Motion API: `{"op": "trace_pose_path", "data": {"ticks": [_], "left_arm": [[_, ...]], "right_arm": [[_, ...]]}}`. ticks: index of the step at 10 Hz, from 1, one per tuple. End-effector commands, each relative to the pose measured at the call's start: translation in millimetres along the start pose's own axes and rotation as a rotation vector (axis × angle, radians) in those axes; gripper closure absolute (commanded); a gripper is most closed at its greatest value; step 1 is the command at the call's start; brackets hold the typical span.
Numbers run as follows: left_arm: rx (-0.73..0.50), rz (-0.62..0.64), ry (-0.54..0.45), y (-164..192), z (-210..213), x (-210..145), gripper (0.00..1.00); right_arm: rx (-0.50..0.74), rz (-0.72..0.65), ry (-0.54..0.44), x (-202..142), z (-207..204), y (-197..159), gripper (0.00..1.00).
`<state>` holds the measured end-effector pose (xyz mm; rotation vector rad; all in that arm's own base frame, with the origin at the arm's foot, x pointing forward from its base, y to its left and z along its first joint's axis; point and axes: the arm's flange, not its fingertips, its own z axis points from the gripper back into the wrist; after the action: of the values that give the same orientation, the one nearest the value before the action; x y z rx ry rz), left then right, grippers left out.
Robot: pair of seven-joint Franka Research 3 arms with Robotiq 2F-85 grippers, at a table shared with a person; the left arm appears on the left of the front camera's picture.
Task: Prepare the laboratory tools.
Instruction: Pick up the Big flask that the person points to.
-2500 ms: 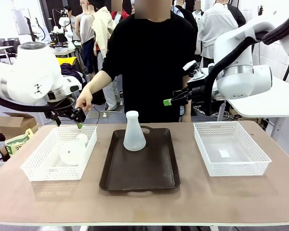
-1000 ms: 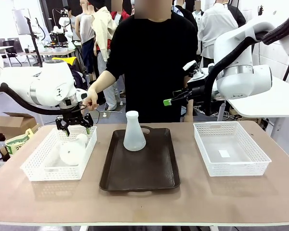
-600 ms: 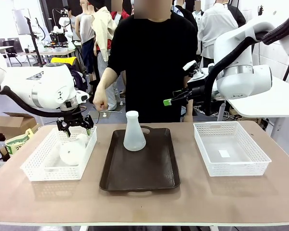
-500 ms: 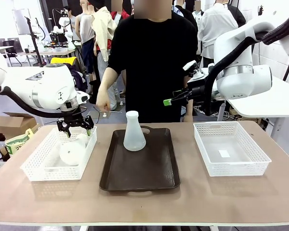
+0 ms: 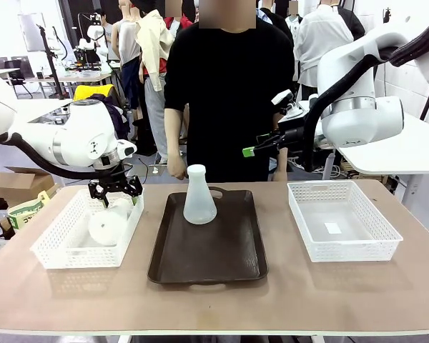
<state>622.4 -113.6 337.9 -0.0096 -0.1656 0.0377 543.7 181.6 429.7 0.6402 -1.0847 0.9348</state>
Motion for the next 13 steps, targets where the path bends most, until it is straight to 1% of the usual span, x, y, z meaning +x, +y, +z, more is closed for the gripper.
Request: {"op": "trace_pose_path", "data": {"ticks": [1,5,11,12,13], "left_arm": [[-0.004,-0.031,-0.002,0.3,-3.2,2.7,0.24],[0.027,-0.030,0.032,4.4,-2.4,1.3,1.00],[0.080,-0.017,0.079,5.1,-4.5,1.3,1.00],[0.029,-0.024,0.045,7.0,-3.5,-2.4,1.00],[0.029,-0.024,0.045,7.0,-3.5,-2.4,1.00]], "right_arm": [[0.007,0.000,0.013,2.2,-2.8,-2.8,0.00],[0.007,0.000,0.013,2.2,-2.8,-2.8,0.00],[0.007,0.000,0.013,2.2,-2.8,-2.8,0.00],[0.007,0.000,0.013,2.2,-2.8,-2.8,0.00],[0.007,0.000,0.013,2.2,-2.8,-2.8,0.00]]}}
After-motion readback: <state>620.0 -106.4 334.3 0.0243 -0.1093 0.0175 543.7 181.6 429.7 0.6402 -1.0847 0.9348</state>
